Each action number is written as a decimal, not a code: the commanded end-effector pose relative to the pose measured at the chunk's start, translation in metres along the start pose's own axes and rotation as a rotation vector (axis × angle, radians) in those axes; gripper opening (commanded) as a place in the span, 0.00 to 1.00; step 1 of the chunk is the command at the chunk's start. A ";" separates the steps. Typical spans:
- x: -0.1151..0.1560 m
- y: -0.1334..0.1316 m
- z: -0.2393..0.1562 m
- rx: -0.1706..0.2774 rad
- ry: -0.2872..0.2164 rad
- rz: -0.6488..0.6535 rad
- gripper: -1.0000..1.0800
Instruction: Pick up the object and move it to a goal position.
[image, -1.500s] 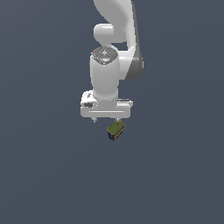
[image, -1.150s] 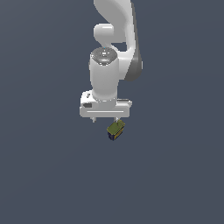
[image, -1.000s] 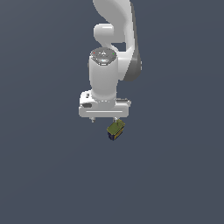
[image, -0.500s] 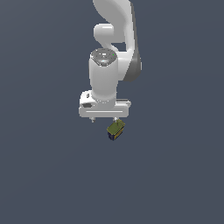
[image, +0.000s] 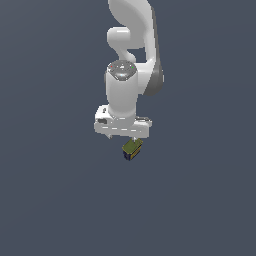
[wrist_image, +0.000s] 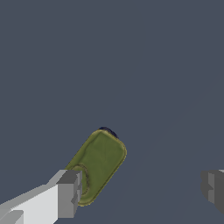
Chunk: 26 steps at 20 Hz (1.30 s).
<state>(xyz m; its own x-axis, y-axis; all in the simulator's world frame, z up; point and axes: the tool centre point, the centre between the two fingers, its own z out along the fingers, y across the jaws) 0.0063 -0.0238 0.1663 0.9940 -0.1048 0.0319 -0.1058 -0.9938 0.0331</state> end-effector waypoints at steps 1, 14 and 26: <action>-0.002 -0.004 0.005 0.004 -0.003 0.053 0.96; -0.015 -0.029 0.034 0.019 -0.024 0.385 0.96; -0.024 -0.043 0.052 0.022 -0.039 0.606 0.96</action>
<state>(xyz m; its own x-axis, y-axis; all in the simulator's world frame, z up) -0.0114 0.0182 0.1138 0.7708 -0.6371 0.0031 -0.6371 -0.7708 0.0003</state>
